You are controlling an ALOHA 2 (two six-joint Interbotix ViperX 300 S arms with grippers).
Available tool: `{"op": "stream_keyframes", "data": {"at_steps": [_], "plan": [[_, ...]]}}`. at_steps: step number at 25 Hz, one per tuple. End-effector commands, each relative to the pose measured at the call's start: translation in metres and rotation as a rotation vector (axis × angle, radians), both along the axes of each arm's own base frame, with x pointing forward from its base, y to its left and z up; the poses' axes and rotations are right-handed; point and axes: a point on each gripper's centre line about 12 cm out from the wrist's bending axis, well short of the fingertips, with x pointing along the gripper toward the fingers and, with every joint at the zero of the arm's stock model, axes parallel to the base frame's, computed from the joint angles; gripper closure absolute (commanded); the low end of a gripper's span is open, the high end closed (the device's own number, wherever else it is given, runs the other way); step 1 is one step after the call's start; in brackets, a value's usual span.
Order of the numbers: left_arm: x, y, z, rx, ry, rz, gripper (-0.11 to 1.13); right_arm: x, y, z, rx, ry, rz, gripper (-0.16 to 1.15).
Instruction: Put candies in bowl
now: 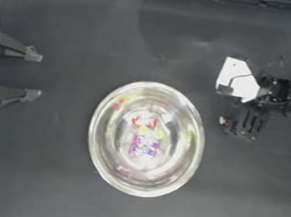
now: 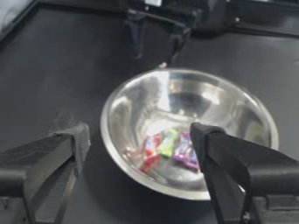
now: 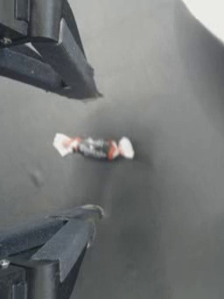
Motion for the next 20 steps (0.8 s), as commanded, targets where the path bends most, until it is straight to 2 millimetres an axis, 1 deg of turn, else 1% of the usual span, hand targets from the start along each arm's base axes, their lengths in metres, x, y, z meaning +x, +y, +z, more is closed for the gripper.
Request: {"op": "stream_keyframes", "data": {"at_steps": [1, 9, 20], "plan": [[0.004, 0.001, 0.006, -0.001, -0.008, 0.003, 0.02, 0.009, 0.000, 0.003, -0.024, -0.009, 0.010, -0.02], [0.004, 0.001, 0.005, -0.001, -0.007, 0.003, 0.02, 0.013, 0.008, -0.006, -0.017, 0.029, 0.008, -0.02], [0.004, 0.001, 0.006, -0.001, -0.008, 0.003, 0.02, 0.013, 0.010, -0.020, 0.001, 0.082, 0.002, 0.00]]}}
